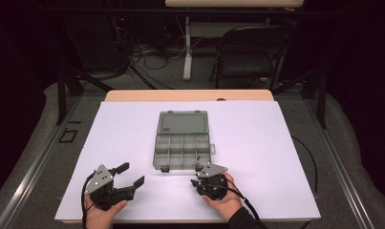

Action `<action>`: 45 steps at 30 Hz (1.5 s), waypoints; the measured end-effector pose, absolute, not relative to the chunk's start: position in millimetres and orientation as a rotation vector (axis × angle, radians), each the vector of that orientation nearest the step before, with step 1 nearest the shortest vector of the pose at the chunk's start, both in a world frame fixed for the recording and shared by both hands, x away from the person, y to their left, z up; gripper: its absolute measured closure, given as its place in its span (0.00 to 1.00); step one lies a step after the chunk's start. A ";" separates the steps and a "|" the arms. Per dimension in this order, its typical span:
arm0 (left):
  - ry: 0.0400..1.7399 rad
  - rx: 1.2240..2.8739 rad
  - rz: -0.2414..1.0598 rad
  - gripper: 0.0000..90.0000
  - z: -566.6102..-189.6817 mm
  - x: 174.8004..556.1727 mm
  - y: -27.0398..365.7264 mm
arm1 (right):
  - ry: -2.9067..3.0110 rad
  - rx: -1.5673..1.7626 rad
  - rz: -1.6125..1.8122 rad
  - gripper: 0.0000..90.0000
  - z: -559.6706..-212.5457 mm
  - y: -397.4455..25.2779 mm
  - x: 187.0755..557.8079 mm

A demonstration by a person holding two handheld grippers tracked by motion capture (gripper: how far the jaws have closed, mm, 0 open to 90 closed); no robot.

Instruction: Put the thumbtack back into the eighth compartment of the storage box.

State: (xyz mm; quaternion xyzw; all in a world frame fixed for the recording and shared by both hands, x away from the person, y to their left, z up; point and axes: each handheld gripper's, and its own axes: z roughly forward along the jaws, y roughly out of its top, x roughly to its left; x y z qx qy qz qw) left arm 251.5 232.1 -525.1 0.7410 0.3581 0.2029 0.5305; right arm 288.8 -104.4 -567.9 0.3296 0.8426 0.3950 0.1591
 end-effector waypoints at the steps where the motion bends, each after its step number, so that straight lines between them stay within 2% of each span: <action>1: 0.855 1.769 0.484 0.26 -525.1 251.5 232.1 | 2.412 0.941 1.130 0.76 -567.8 -104.7 289.0; 16: 0.854 1.770 0.484 0.26 -525.1 251.6 232.0 | 2.391 0.949 1.151 0.76 -565.8 -106.2 288.9; 45: 0.860 1.770 0.484 0.26 -525.4 251.5 231.1 | 2.310 0.954 1.252 0.76 -533.7 -121.9 281.9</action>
